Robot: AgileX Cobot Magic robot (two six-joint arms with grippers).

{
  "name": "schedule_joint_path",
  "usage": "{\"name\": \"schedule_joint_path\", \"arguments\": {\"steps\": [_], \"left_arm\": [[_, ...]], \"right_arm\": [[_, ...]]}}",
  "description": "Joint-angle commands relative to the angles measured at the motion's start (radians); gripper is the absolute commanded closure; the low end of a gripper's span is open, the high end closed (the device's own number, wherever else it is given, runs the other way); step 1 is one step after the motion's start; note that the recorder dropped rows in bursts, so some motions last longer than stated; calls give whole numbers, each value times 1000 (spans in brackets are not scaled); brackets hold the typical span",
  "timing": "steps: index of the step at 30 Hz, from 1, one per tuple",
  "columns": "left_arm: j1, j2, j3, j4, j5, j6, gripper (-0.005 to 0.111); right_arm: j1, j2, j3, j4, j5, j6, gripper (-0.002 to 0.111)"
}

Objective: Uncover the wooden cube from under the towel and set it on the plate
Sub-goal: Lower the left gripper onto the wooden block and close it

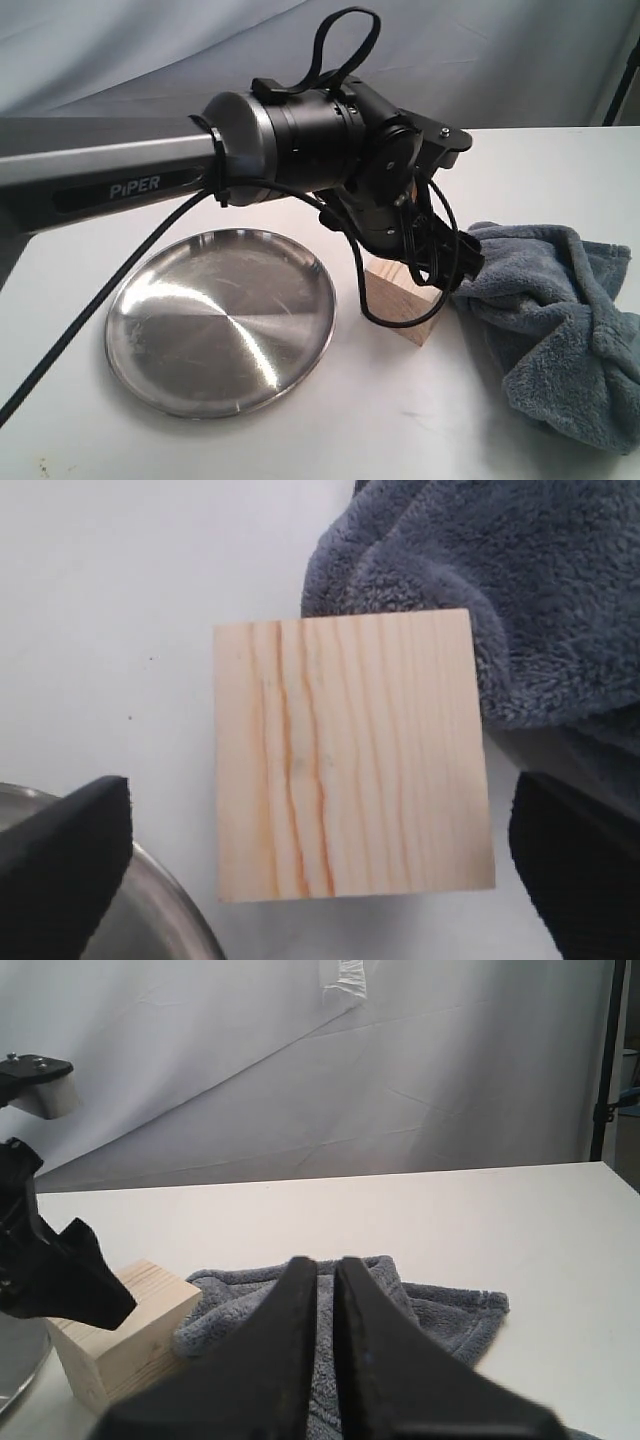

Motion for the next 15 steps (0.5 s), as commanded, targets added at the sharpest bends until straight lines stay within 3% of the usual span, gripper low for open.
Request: {"name": "schedule_joint_path", "arguments": {"steps": [1, 15], "left_arm": [[-3, -1, -1, -9, -67, -36, 10], [-3, 59, -1, 1, -75, 12, 10]], "right_arm": [[-2, -4, 4, 3, -9, -2, 101], [-2, -4, 4, 3, -9, -2, 101]]}}
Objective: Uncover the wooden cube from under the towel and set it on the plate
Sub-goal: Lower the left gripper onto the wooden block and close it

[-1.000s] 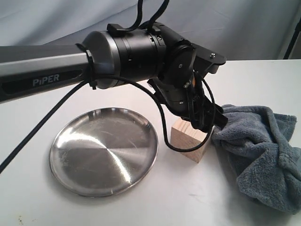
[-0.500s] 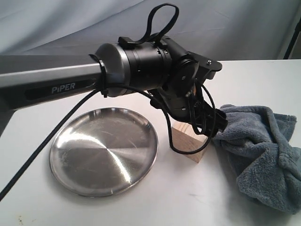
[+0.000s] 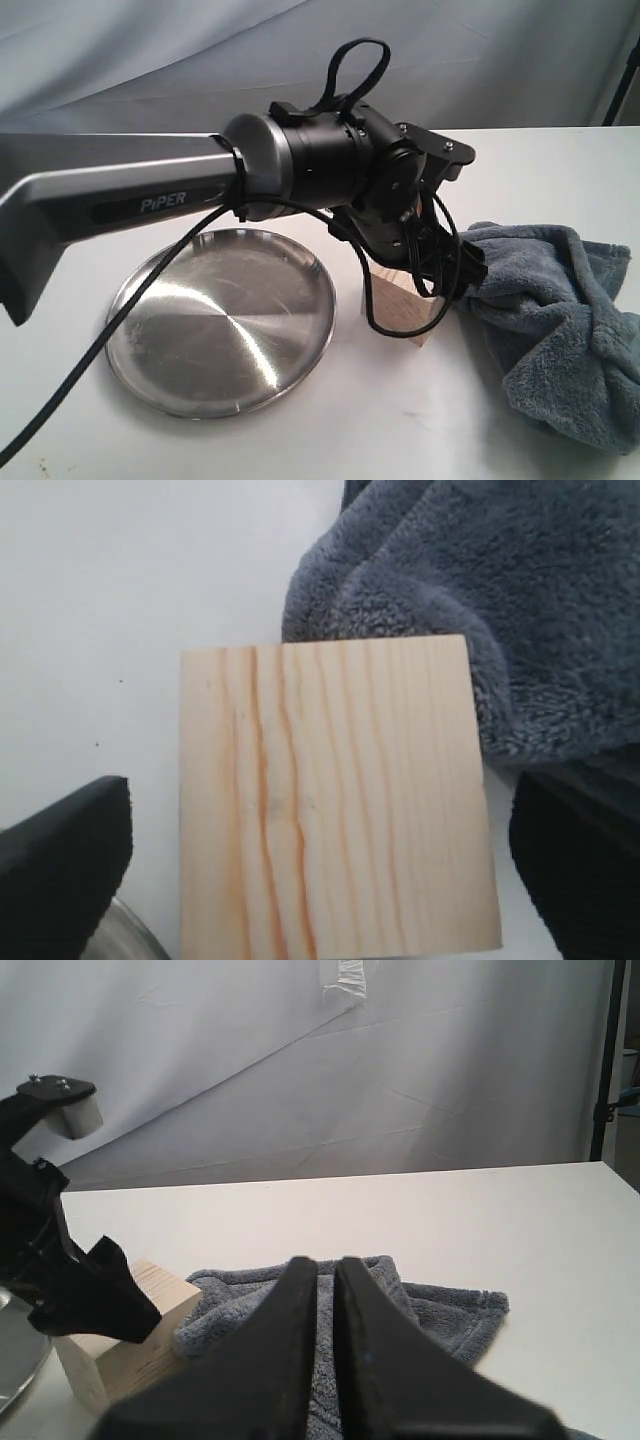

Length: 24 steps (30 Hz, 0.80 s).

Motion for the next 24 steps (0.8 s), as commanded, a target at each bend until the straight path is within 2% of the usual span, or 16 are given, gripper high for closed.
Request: {"name": "schedule_joint_path", "arguments": {"steps": [1, 16, 24], "left_arm": [[-3, 16, -1, 5, -12, 22, 10], [-3, 24, -1, 5, -10, 29, 10], [-3, 84, -1, 3, -1, 33, 10]], "right_arm": [[-2, -4, 4, 3, -9, -2, 101], [-2, -4, 4, 3, -9, -2, 101], [-2, -4, 4, 3, -9, -2, 101]]}}
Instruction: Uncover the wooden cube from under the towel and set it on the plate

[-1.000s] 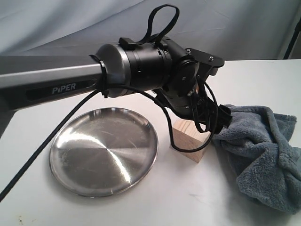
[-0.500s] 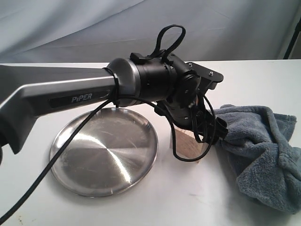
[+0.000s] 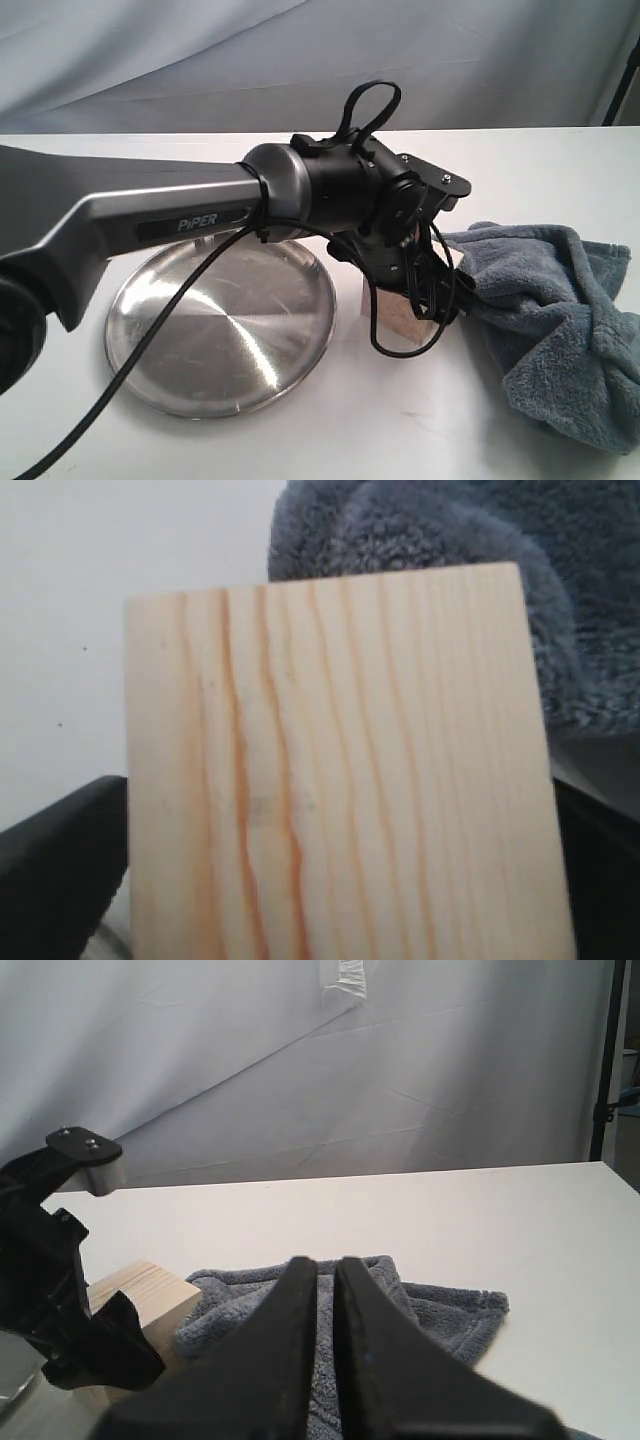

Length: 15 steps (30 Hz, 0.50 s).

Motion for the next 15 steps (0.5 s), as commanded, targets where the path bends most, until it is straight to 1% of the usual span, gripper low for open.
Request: {"name": "schedule_joint_path", "arguments": {"steps": [1, 3, 12, 15], "left_arm": [[-3, 18, -1, 3, 2, 4, 10], [-3, 20, -1, 3, 2, 28, 10], [-3, 20, -1, 3, 2, 27, 10], [-3, 20, -1, 0, 2, 27, 13]], "right_arm": [[-2, -4, 4, 3, -9, -2, 101], [-2, -4, 4, 3, -9, -2, 101], [-2, -4, 4, 3, -9, -2, 101], [-2, -4, 4, 3, -9, -2, 101]]}}
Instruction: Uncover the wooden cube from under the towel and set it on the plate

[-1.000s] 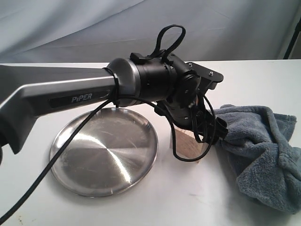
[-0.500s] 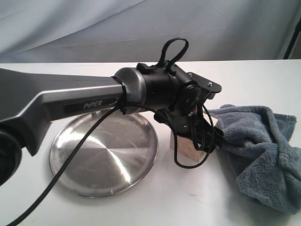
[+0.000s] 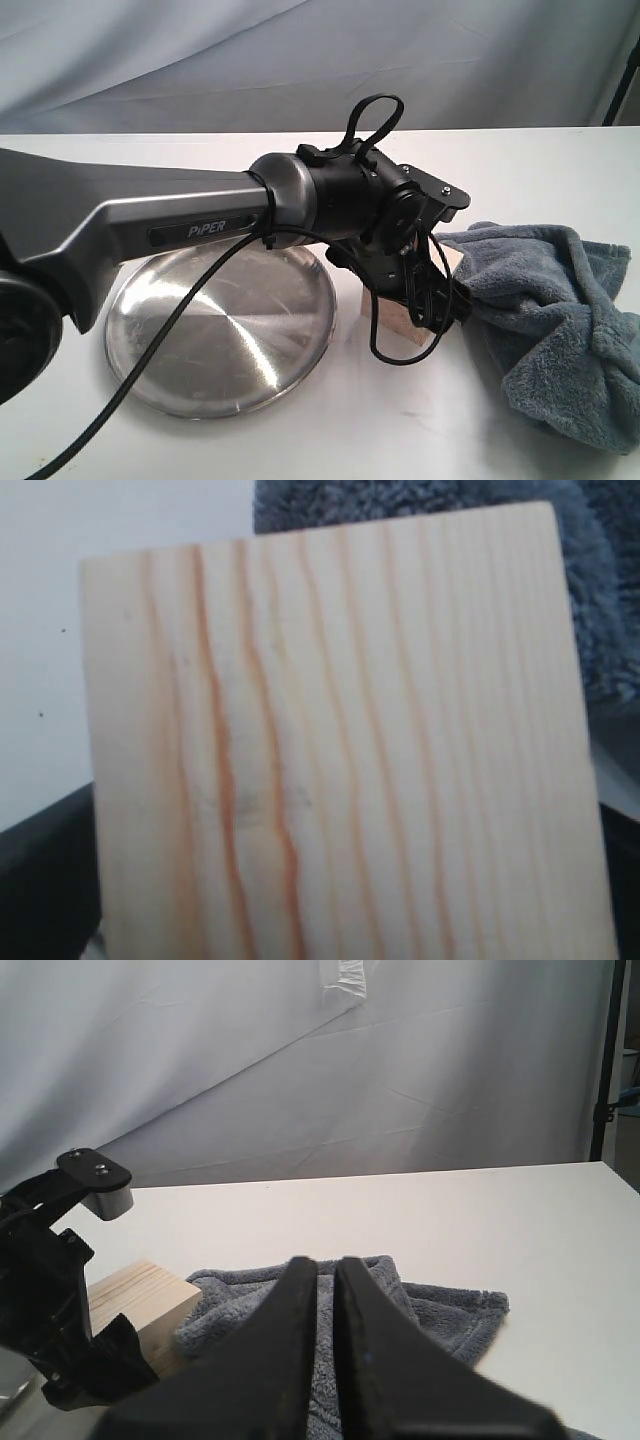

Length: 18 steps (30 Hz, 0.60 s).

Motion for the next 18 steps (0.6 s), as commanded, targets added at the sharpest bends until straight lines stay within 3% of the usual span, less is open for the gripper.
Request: {"name": "schedule_joint_path", "arguments": {"steps": [1, 10, 14, 18], "left_arm": [[-3, -2, -1, -3, -5, 1, 15], [-3, -2, -1, -3, -5, 1, 58], [-3, -2, -1, -3, -9, 1, 69], [-3, -2, -1, -3, -12, 1, 70]], "right_arm": [[-2, -4, 4, 3, -9, -2, 101], [-2, -4, 4, 3, -9, -2, 101], [-2, -4, 4, 3, -9, -2, 101], [-2, -4, 4, 3, -9, -2, 101]]}}
